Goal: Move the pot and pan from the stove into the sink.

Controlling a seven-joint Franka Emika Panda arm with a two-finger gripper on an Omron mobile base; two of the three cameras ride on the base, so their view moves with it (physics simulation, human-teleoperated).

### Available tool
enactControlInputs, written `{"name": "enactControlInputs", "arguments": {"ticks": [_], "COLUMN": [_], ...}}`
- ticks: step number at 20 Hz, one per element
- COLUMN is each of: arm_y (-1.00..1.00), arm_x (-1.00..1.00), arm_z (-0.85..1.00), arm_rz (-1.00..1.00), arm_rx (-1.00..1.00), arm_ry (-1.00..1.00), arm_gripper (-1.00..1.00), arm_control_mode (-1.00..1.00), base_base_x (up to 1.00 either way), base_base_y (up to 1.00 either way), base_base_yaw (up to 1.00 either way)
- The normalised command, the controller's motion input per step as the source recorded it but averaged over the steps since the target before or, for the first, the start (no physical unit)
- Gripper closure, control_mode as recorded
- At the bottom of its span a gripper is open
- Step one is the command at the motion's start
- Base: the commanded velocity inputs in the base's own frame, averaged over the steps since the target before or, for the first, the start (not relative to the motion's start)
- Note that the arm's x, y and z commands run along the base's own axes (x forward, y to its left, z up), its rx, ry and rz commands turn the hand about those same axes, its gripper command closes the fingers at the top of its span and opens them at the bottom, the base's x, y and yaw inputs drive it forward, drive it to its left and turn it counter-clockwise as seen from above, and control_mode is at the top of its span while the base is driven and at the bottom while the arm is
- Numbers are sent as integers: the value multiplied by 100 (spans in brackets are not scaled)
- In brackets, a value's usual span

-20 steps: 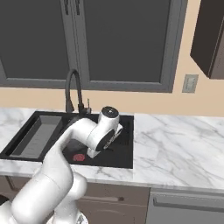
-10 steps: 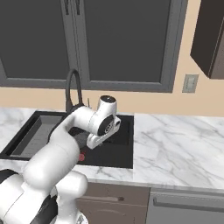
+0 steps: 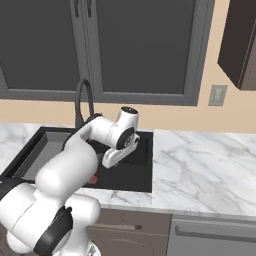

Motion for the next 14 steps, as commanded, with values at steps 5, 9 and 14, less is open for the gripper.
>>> {"name": "enactControlInputs", "arguments": {"ticks": [5,9,14], "arm_y": [22,20,14], "arm_x": [27,30,33], "arm_z": [-21,-43,-50], "arm_rz": [-3,-5,-5], "arm_rx": [-1,0,0], "arm_ry": [3,2,0], "arm_gripper": [100,100,100], "arm_control_mode": [-100,-100,-100], "base_base_x": [0,0,0], "base_base_y": [0,0,0], "base_base_yaw": [0,0,0]}}
